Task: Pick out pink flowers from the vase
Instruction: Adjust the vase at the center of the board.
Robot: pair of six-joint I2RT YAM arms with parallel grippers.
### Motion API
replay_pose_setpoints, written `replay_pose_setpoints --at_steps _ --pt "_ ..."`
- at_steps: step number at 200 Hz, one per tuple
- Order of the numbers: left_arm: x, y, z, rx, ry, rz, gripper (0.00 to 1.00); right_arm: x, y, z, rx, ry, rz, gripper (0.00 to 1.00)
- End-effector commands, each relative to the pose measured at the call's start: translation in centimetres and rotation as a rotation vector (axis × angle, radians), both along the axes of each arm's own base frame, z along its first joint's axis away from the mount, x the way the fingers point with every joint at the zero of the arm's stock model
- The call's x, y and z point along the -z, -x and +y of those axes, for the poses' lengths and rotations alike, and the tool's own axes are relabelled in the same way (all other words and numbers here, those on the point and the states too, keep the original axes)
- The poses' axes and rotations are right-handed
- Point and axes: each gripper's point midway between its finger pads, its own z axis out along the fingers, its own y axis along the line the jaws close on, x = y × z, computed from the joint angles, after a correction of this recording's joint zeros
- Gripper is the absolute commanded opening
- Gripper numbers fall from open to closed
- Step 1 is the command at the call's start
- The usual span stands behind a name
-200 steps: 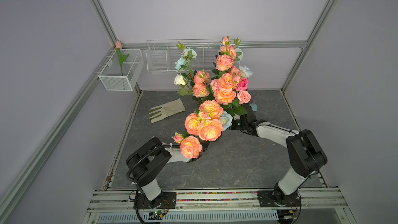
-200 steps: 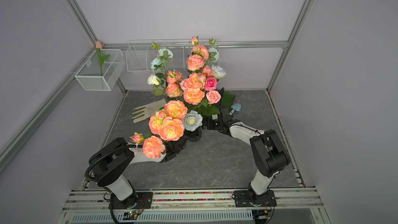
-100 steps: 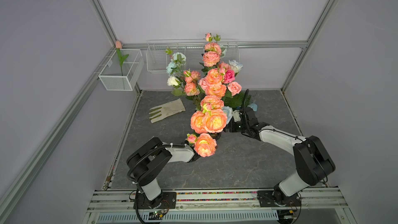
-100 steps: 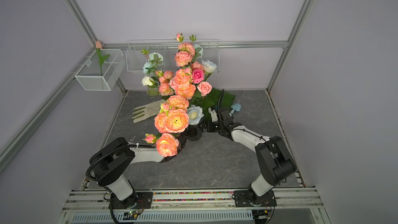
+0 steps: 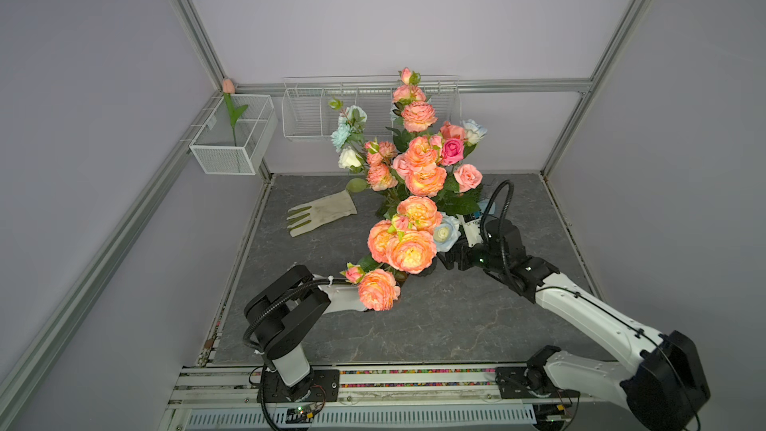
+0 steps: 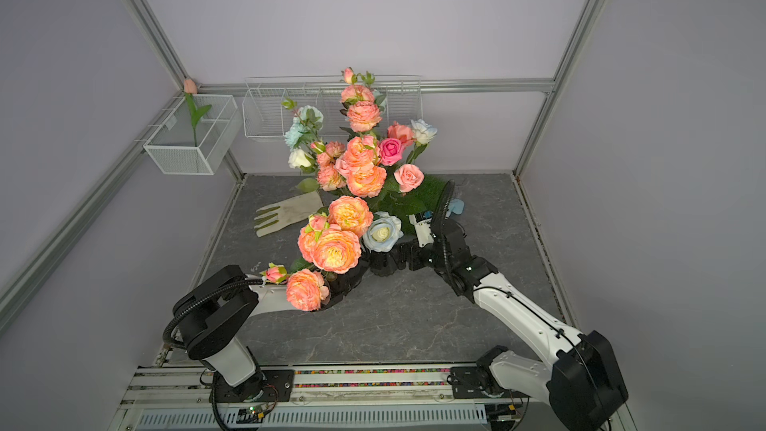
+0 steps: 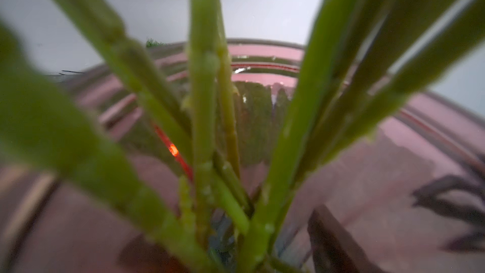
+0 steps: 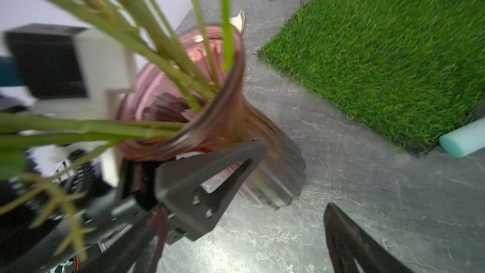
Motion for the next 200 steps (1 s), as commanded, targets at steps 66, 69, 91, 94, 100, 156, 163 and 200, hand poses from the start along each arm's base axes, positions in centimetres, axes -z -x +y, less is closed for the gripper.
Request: replay_pose_setpoints --at_steps 66,69,91,94,100,156,163,200 --pt "8.9 4.2 3.1 0.124 -0.381 0.157 0.00 -3.2 -0.1 -1.7 0.075 0.010 -0.157 0.41" --pt "9.1 4.3 3.2 0.127 -0.388 0.158 0.00 -3.2 -0.1 -1.5 0.069 0.008 -0.157 0.39" --pt "9.2 4.6 3.6 0.139 -0.394 0.153 0.00 -4.2 -0.2 -0.8 0.044 -0.027 -0.180 0.38" --pt "9.3 4.6 3.7 0.140 -0.394 0.154 0.00 -4.4 -0.2 -0.7 0.038 -0.033 -0.186 0.38" --pt "9.3 4.7 3.7 0.146 -0.391 0.158 0.00 -4.7 -0.2 -0.6 0.031 -0.042 -0.193 0.38" --pt "9.4 5.3 4.3 0.176 -0.353 0.173 0.00 -7.1 -1.2 -0.5 0.015 -0.114 -0.239 0.38" --pt "9.4 5.5 4.3 0.185 -0.350 0.173 0.00 -7.3 -1.3 -0.2 -0.005 -0.117 -0.240 0.38" --pt "8.6 6.0 4.0 0.215 -0.316 0.180 0.00 -8.8 -1.5 2.1 -0.103 -0.180 -0.240 0.37"
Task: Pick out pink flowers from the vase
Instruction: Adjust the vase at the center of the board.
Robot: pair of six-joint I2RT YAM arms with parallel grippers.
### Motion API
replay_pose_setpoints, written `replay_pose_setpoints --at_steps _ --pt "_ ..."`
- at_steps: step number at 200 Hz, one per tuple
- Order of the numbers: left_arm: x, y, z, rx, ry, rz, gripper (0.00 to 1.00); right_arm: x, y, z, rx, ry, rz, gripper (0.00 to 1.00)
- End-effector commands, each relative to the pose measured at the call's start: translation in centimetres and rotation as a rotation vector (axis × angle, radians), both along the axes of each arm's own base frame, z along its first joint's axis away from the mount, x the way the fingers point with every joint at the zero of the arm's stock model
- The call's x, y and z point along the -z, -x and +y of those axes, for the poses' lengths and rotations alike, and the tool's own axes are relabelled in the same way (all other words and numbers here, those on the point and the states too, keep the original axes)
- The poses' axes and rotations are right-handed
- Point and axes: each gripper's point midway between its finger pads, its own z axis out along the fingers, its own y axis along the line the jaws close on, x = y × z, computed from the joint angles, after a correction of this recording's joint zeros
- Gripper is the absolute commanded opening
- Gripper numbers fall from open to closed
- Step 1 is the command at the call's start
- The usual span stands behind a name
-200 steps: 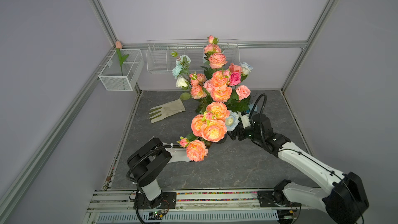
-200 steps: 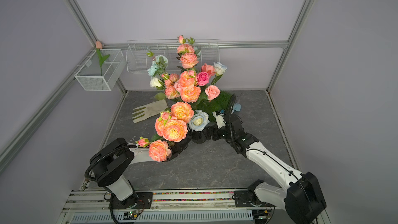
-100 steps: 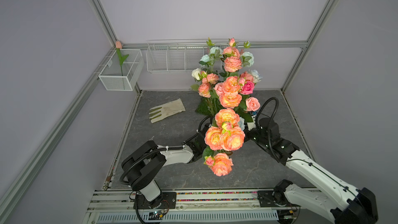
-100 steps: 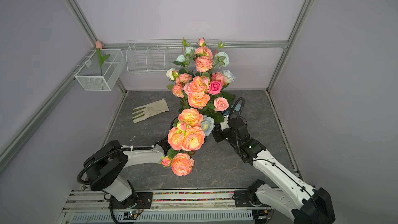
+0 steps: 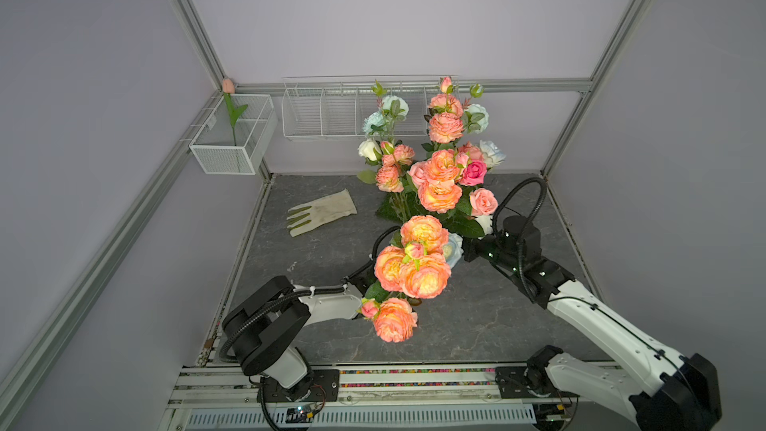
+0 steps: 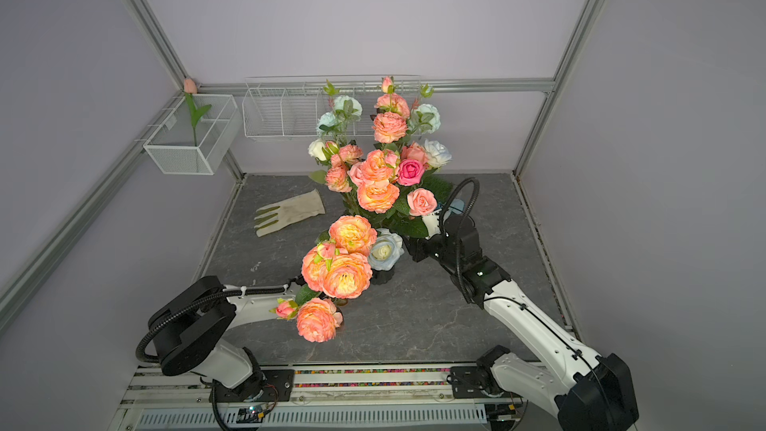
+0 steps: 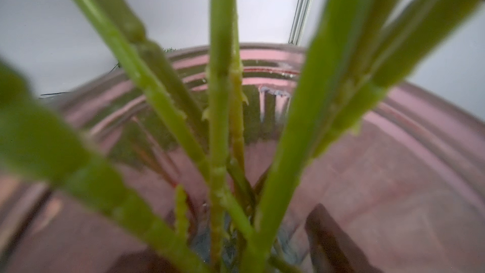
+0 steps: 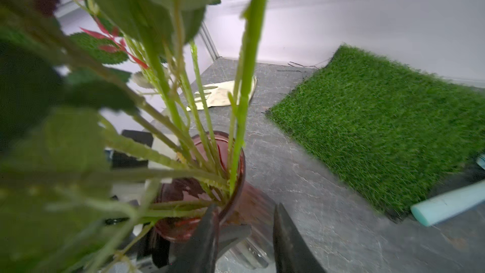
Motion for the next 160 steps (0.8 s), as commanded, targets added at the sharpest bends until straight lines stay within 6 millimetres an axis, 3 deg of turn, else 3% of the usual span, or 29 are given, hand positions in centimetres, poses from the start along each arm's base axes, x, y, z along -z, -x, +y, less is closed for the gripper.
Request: replay_pose_setpoints --at_steps 1,34,71,115,160 --pt "8.6 3.0 2.5 0.047 -0.227 0.211 0.00 -2.6 0.1 1.9 -0.096 -0.073 -0.047 0.37" --pt "8.4 3.0 2.3 0.049 -0.203 0.225 0.00 -3.8 -0.2 2.8 -0.120 -0.121 -0.052 0.39" --pt "8.1 3.1 2.3 0.048 -0.194 0.224 0.00 -3.4 -0.1 2.8 -0.121 -0.126 -0.028 0.40" --pt "7.1 3.0 2.3 0.046 -0.182 0.205 0.00 -0.8 1.2 -0.1 -0.016 -0.032 0.020 0.40" --pt "7.2 3.1 2.2 0.053 -0.177 0.212 0.00 0.5 3.0 0.0 -0.054 0.002 0.040 0.42"
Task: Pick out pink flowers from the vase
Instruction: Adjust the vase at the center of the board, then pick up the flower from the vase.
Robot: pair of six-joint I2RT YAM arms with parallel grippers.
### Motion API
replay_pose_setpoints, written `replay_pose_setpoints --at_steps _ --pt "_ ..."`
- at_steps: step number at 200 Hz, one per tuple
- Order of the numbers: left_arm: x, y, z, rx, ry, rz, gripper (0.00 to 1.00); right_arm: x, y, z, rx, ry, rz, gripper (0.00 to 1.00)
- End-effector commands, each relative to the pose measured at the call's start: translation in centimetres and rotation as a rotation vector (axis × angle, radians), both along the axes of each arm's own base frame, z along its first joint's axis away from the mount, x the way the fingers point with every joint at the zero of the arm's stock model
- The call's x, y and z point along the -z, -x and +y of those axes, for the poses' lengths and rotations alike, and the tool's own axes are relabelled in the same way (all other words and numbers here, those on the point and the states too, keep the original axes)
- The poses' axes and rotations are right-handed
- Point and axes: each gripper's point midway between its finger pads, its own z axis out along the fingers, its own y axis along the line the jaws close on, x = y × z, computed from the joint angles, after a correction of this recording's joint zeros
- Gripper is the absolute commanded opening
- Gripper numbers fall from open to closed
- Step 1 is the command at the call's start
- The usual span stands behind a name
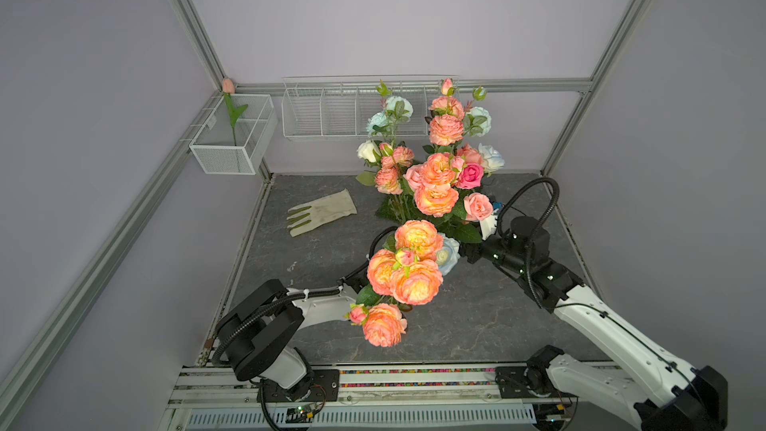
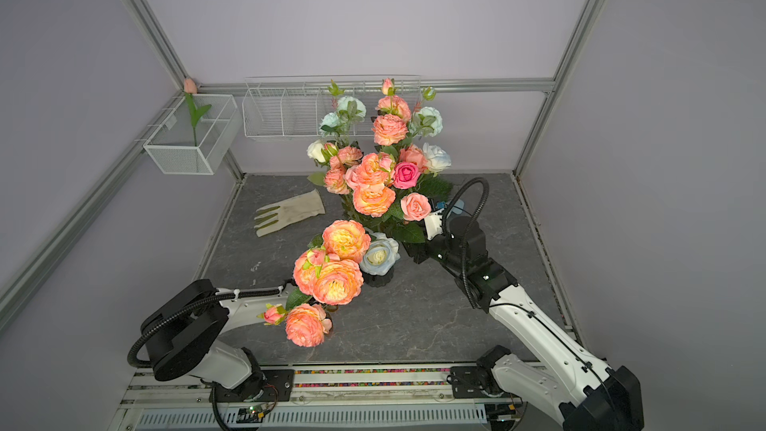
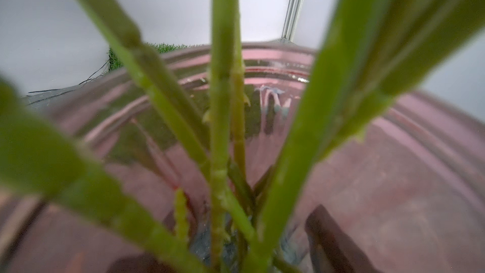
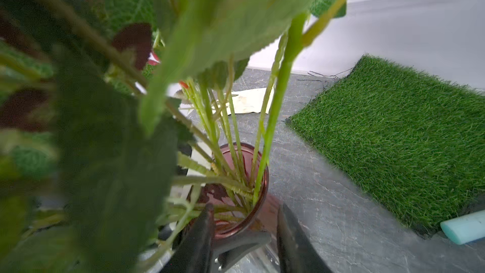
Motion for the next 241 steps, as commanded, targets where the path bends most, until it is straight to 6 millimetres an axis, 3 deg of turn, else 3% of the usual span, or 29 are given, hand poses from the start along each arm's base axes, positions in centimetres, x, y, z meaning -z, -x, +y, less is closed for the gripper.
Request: replay_pose_setpoints --at_steps 1,76,86,92,220,241 --pt "7.2 2.5 2.0 0.024 -0.176 0.194 0.00 2.1 0.7 0.0 -0.014 0.055 0.039 0.42" --pt "7.4 2.6 1.7 0.040 -0.171 0.198 0.00 -1.6 -1.7 2.2 -0.028 -0.007 -0.050 0.40" --pt "7.4 2.6 1.7 0.039 -0.168 0.201 0.00 -1.3 -1.7 2.5 -0.044 -0.008 -0.038 0.40" --pt "7.3 2.7 1.7 0.038 -0.164 0.201 0.00 -2.7 -1.9 2.8 -0.051 -0.027 -0.059 0.40" --pt "7.3 2.8 1.1 0.064 -0.155 0.209 0.00 -3.7 -3.6 5.0 -0.077 -0.170 -0.015 0.35" --pt "7.1 2.6 1.2 0.050 -0.149 0.206 0.00 -4.0 -3.6 5.1 -0.082 -0.174 -0.014 0.26"
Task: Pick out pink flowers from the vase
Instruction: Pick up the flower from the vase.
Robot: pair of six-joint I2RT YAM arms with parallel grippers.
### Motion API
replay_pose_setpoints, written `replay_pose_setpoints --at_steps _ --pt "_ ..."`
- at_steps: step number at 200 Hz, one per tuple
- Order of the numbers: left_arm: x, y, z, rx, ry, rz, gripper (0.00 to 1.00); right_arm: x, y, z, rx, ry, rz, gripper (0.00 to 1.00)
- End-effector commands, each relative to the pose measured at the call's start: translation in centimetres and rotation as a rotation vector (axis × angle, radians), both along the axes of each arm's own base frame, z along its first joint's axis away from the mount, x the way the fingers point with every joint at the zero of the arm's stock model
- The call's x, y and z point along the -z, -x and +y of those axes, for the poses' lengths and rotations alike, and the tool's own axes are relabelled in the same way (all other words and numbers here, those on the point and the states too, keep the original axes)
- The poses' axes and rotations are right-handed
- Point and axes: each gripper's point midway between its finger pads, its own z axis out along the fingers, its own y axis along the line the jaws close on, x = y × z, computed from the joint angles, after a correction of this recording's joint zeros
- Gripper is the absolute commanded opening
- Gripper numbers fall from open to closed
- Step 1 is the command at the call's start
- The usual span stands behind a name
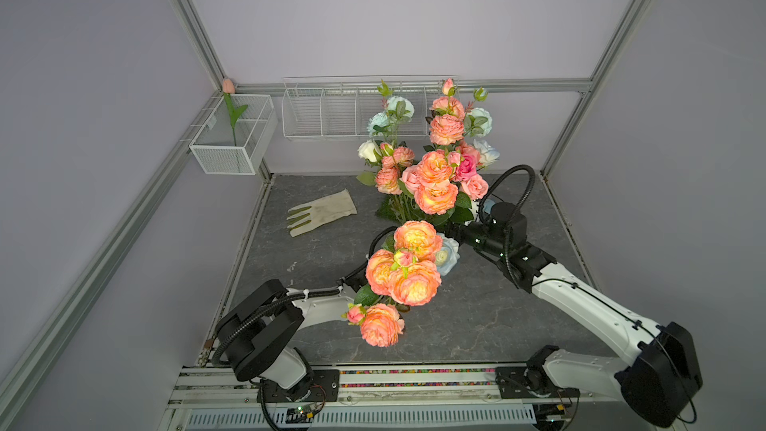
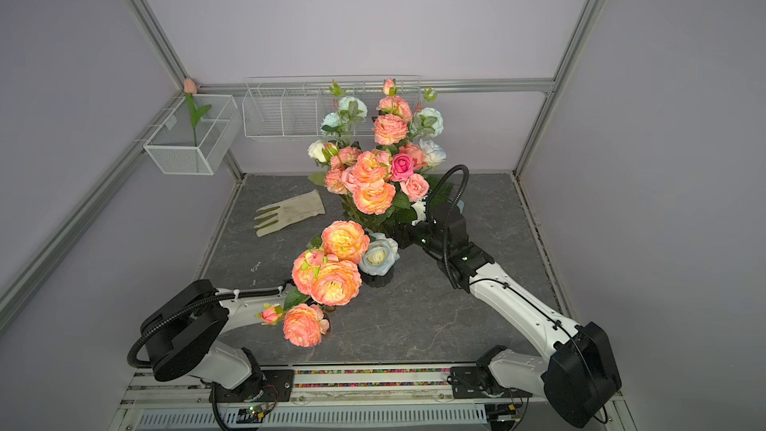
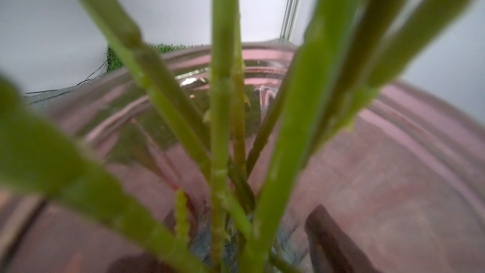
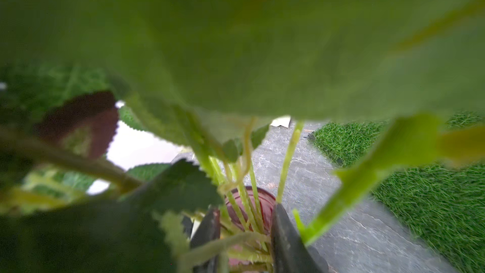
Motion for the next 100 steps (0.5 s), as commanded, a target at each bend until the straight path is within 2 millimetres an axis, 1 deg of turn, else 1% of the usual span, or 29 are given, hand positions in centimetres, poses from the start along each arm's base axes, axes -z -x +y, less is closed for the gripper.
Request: replay_pose_setpoints --at_steps 1,32,57,80,100 --pt "7.2 2.5 1.3 0.041 -0.153 0.205 0.00 -3.0 0.1 0.7 -0.025 -0.068 -0.046 0.26" --pt "6.6 1.5 2.4 -0.026 -0.125 0.188 0.00 -3.2 1.1 -0.5 -0.004 -0.034 -0.062 0.15" --pt "6.1 0.0 4.2 -0.131 -0.162 0.140 0.00 -3.5 2.3 -1.8 0.002 -0.002 -0.070 0.07" --pt "5.6 -0.6 5.4 -0.153 -0.154 0.125 0.00 -3.8 3.4 -3.4 0.024 0.012 -0.069 0.06" --pt "5.6 -0.6 6.0 -0.153 -0.179 0.114 0.00 -5.0 3.9 -5.5 0.083 0.014 -0.080 0.06"
